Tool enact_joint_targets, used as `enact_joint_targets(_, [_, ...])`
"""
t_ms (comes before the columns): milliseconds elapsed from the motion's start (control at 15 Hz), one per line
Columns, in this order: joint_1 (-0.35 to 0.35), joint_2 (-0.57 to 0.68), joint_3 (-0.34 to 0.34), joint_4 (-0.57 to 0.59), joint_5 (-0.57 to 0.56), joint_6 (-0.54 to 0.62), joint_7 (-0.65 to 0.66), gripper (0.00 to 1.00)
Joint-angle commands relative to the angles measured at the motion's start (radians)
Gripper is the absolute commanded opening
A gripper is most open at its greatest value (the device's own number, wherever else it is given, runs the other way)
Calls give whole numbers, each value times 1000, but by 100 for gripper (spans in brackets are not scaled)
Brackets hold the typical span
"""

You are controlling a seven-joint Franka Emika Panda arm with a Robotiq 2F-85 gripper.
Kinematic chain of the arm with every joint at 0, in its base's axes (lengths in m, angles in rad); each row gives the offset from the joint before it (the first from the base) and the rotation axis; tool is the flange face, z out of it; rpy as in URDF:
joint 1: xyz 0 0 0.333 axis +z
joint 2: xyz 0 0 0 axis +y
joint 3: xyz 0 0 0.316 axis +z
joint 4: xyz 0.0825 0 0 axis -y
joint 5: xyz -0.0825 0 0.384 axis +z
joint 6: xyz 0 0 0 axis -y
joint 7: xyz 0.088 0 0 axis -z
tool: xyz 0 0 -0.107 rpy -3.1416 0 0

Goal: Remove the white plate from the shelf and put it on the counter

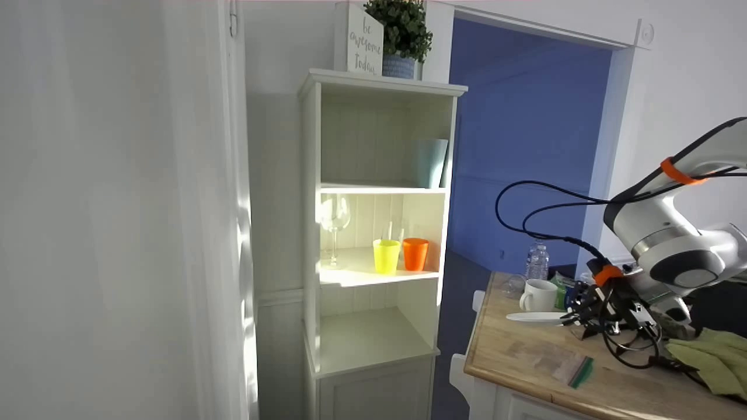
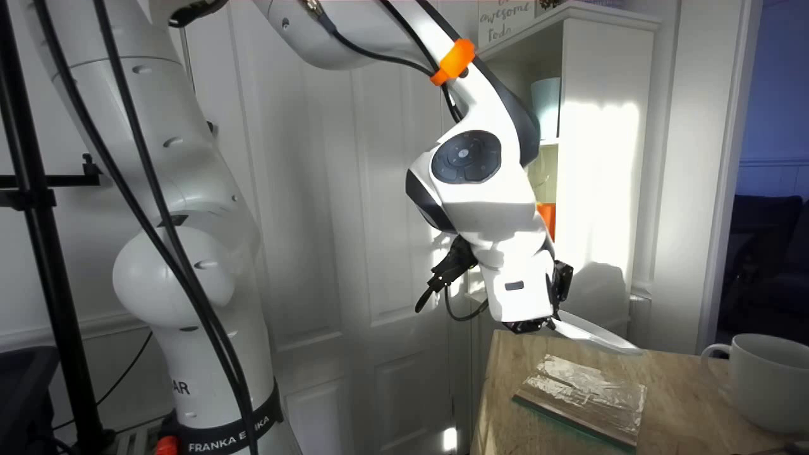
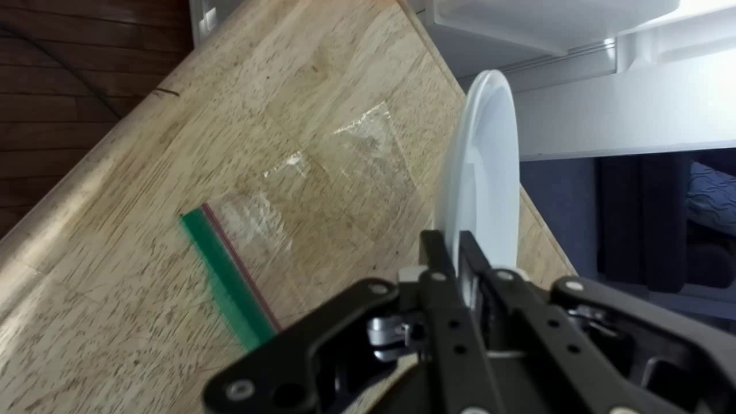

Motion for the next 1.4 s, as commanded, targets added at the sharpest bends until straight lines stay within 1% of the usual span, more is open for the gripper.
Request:
enact_joint_targets(0, [-14, 34, -23, 37, 173, 40, -203, 2])
enact_joint_targets(267, [-41, 94, -45, 78, 388, 24, -459, 2])
enact_joint_targets(400, [-64, 131, -58, 102, 514, -11, -612, 2])
enact_joint_targets(533, [-77, 190, -69, 120, 606, -58, -706, 2])
enact_joint_targets(667, [-83, 248, -80, 133, 671, -109, -769, 2])
enact_joint_targets(867, [-55, 338, -101, 157, 701, -174, -801, 2])
enact_joint_targets(933, [-48, 280, -107, 118, 650, -133, -755, 7])
enact_joint_targets(1133, [-35, 345, -117, 143, 655, -161, -762, 7])
enact_joint_targets(1333, [-33, 353, -118, 154, 658, -162, -762, 7])
